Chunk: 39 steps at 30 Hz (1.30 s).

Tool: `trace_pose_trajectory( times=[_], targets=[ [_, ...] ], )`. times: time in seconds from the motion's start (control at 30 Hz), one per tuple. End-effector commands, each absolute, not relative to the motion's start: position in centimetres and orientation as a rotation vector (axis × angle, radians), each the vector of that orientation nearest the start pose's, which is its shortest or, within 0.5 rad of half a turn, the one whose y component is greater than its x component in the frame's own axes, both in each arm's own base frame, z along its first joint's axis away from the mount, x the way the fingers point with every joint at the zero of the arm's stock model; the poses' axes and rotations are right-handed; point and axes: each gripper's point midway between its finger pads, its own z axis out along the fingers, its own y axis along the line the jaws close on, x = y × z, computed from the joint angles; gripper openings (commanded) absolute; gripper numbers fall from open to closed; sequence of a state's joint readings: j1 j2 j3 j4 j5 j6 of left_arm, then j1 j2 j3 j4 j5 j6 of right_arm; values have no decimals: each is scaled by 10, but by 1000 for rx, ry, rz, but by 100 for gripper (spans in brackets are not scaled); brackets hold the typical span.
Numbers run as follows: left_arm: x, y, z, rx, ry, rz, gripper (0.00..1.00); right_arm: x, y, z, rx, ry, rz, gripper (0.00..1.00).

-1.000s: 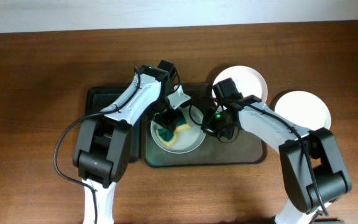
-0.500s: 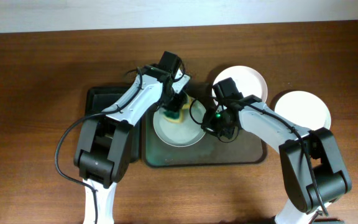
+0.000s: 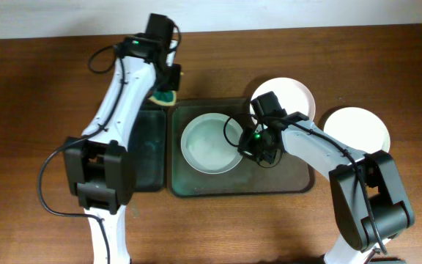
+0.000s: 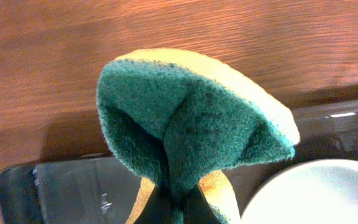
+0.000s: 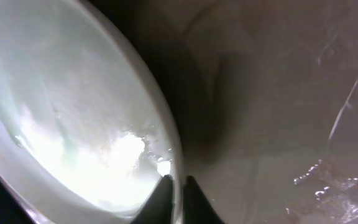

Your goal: Clean dirty plates on tray and stack at the side

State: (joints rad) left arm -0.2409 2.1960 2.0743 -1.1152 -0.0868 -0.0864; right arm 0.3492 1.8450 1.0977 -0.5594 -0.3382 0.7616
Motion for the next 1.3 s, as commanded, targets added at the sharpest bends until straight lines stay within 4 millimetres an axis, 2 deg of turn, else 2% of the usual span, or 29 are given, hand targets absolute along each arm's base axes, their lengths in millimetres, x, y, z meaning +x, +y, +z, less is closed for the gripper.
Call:
trace_pose_trajectory(
  times=[0.0, 0.2, 0.37, 0.4, 0.43, 0.5, 0.57, 0.67, 0.8, 0.87, 0.93, 1.1, 1.27],
  targets=[
    [499, -76, 132, 86, 2794, 51, 0, 338, 179, 15, 560, 2954, 632, 18],
    [494, -32, 128, -32, 2840, 75, 0, 341, 181, 4, 569, 2972, 639, 18],
    [494, -20, 128, -79, 2847, 23, 0, 341, 182, -4, 584, 3031, 613, 17],
    [494, -18, 128, -84, 2848, 25, 0, 341, 182, -3, 587, 3038, 611, 13],
    [493, -16, 128, -90, 2849, 26, 0, 341, 182, -4, 588, 3042, 609, 4],
    [492, -13, 127, -99, 2855, 29, 0, 344, 185, 2, 549, 3039, 627, 4],
    [488, -12, 126, -91, 2872, 32, 0, 350, 191, 16, 426, 3029, 668, 4],
    [484, -14, 125, -15, 2892, 43, 0, 354, 184, 39, 336, 3020, 559, 4],
    [484, -6, 125, -37, 2892, 46, 0, 367, 166, 94, 165, 2920, 213, 4],
    [484, -3, 125, -48, 2891, 47, 0, 371, 153, 123, 105, 2828, -49, 4],
    [485, -3, 125, -49, 2889, 48, 0, 372, 151, 139, 28, 2769, -196, 4],
    [485, -4, 125, -45, 2889, 47, 0, 365, 161, 184, -132, 2550, -535, 4],
    [486, -4, 126, -45, 2882, 46, 0, 356, 182, 219, -250, 2324, -727, 4]
  ],
)
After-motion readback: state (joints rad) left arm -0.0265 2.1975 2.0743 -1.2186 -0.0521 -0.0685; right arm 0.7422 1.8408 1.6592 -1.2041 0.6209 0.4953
